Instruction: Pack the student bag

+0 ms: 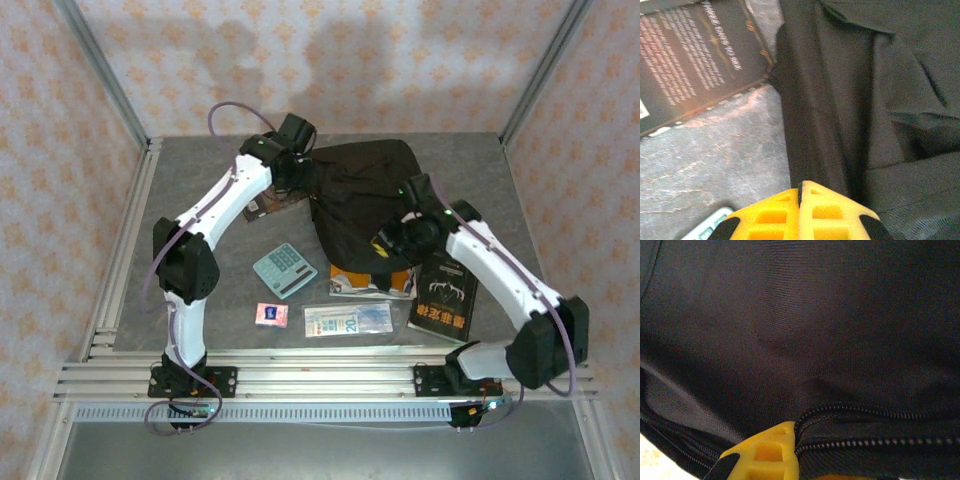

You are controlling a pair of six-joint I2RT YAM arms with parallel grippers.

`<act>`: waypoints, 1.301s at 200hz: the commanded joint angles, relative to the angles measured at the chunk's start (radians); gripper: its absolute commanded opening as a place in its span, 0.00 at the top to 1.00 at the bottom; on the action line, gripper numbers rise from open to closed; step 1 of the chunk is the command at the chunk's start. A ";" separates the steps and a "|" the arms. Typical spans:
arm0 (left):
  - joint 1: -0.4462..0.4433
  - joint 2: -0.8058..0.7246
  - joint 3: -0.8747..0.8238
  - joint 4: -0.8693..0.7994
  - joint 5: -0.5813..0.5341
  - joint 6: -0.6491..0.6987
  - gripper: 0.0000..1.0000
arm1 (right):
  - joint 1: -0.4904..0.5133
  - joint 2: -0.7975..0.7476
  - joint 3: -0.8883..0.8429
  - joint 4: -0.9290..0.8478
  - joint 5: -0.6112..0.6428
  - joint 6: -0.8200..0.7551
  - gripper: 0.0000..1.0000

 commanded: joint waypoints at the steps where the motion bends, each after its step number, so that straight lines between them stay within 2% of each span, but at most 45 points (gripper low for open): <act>1: 0.074 -0.052 -0.036 0.047 -0.078 0.005 1.00 | 0.029 0.084 0.109 -0.118 0.093 -0.129 0.98; 15: 0.089 -0.090 -0.068 0.080 -0.059 0.005 1.00 | 0.030 0.130 0.139 -0.212 0.236 -0.160 1.00; 27: 0.093 -0.130 -0.078 0.104 -0.033 0.003 1.00 | 0.029 0.135 0.118 -0.204 0.286 -0.166 1.00; 65: 0.081 -0.189 -0.083 0.196 0.103 -0.050 1.00 | 0.029 0.083 0.001 -0.059 0.270 -0.043 1.00; 102: 0.037 -0.209 -0.013 0.187 0.125 -0.037 1.00 | 0.028 0.086 -0.112 0.072 0.190 0.074 1.00; 130: 0.025 -0.260 -0.033 0.173 0.108 -0.047 1.00 | 0.028 0.145 -0.081 0.058 0.191 0.017 1.00; 158: 0.029 -0.380 -0.142 0.147 0.036 -0.022 1.00 | 0.026 0.207 0.050 -0.052 0.312 -0.109 1.00; 175: 0.036 -0.478 -0.236 0.151 0.008 -0.026 1.00 | 0.027 0.232 0.107 -0.066 0.342 -0.156 1.00; 232: 0.037 -0.764 -0.562 0.161 -0.090 -0.046 1.00 | 0.026 0.341 0.243 -0.097 0.371 -0.226 1.00; 260: 0.037 -0.806 -0.709 0.157 -0.109 -0.044 1.00 | 0.028 0.392 0.266 -0.069 0.302 -0.221 1.00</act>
